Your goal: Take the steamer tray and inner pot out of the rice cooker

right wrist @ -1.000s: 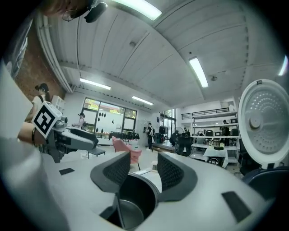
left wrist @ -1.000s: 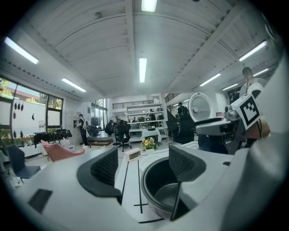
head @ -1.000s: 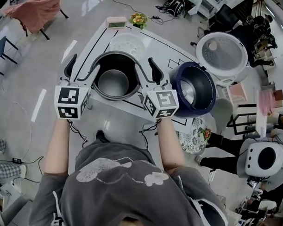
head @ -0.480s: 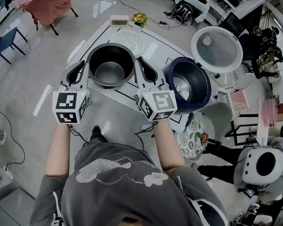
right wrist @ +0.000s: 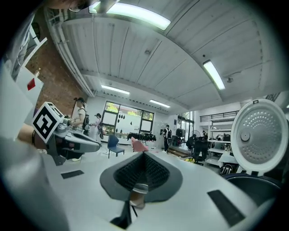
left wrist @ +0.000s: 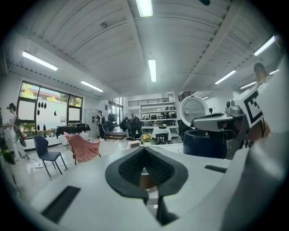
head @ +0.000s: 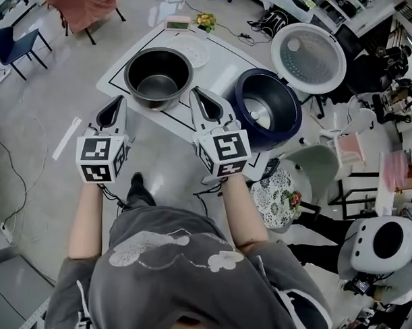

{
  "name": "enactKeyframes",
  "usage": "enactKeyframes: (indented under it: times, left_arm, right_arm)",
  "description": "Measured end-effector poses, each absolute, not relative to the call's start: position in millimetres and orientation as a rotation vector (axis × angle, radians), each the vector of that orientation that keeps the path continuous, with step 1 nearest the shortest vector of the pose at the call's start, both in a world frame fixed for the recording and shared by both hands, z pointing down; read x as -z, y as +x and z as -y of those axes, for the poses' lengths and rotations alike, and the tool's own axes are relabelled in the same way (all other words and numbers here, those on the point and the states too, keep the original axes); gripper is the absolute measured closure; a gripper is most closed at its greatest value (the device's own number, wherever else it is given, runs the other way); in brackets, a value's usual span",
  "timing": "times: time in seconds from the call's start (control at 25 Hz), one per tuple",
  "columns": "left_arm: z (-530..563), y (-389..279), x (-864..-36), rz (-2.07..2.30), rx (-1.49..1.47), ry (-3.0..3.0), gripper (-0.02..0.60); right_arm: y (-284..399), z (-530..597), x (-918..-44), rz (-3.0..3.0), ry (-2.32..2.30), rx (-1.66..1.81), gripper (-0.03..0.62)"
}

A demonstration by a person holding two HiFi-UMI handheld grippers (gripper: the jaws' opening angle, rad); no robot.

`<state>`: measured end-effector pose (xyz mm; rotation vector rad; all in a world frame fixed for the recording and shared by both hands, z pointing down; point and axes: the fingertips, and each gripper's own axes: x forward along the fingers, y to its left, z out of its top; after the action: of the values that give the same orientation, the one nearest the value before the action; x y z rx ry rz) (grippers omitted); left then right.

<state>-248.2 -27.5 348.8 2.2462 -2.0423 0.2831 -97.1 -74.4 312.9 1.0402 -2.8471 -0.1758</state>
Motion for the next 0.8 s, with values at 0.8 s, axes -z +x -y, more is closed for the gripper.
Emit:
enactKeyframes:
  times: [0.8]
  left_arm:
    - [-72,-216,-391,2.049,-0.351,2.082,0.573]
  right_arm:
    - [-61,-8,-364,2.814,0.865,0.013,0.566]
